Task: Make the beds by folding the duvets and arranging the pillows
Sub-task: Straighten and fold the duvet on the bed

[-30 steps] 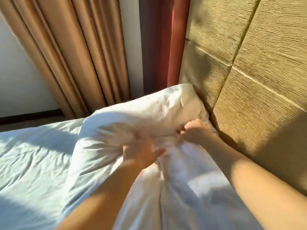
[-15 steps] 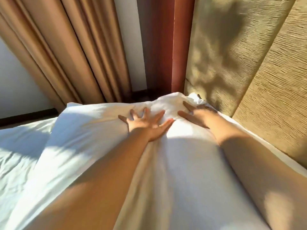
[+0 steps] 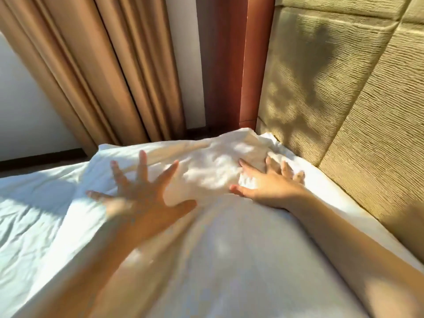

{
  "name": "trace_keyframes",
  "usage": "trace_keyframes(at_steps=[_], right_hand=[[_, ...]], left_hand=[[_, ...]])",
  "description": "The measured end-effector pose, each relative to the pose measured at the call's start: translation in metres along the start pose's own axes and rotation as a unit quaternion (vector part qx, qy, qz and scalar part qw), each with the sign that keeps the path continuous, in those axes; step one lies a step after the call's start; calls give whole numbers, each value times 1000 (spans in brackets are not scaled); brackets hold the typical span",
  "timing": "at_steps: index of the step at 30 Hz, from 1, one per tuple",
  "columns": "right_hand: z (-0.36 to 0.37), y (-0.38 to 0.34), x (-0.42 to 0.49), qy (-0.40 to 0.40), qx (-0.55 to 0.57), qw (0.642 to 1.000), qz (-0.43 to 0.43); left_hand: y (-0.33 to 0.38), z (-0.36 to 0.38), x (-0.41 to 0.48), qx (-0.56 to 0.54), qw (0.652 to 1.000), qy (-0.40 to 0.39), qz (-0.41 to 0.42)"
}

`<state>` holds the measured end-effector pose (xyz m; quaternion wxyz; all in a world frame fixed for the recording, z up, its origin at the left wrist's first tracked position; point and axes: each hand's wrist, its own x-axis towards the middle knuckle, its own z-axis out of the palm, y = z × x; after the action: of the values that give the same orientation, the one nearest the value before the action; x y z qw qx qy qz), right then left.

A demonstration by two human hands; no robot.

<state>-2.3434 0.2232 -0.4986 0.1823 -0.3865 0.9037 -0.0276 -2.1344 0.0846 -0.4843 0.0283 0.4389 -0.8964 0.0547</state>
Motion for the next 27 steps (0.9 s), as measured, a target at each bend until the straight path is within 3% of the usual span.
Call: trace_keyframes(at_steps=[2, 5, 8, 11, 13, 16, 18, 23, 27], right_hand=[[12, -2, 15, 7, -3, 1000, 6], [16, -4, 19, -20, -9, 1000, 8], [8, -12, 9, -45, -2, 999, 25], [-19, -15, -27, -60, 39, 997, 28], [-15, -1, -62, -48, 13, 999, -7], [9, 11, -109, -12, -50, 998, -25], [25, 4, -113, 1, -73, 996, -42], [18, -8, -122, -37, -85, 996, -16], [21, 2, -221, -31, -103, 994, -14]], left_hand=[[-30, 23, 3, -6, 994, -98, -44], [-39, 40, 38, -49, 978, -184, -81], [-30, 31, 56, -78, 966, -243, -37], [10, -19, 23, -58, 966, -249, 46], [36, -42, -55, -71, 950, -297, 58], [53, -49, -164, -66, 958, -268, 81], [63, -24, -164, -50, 964, -258, 53], [87, -29, -121, -60, 927, -369, 16], [77, -66, -170, -131, 941, -306, 55]])
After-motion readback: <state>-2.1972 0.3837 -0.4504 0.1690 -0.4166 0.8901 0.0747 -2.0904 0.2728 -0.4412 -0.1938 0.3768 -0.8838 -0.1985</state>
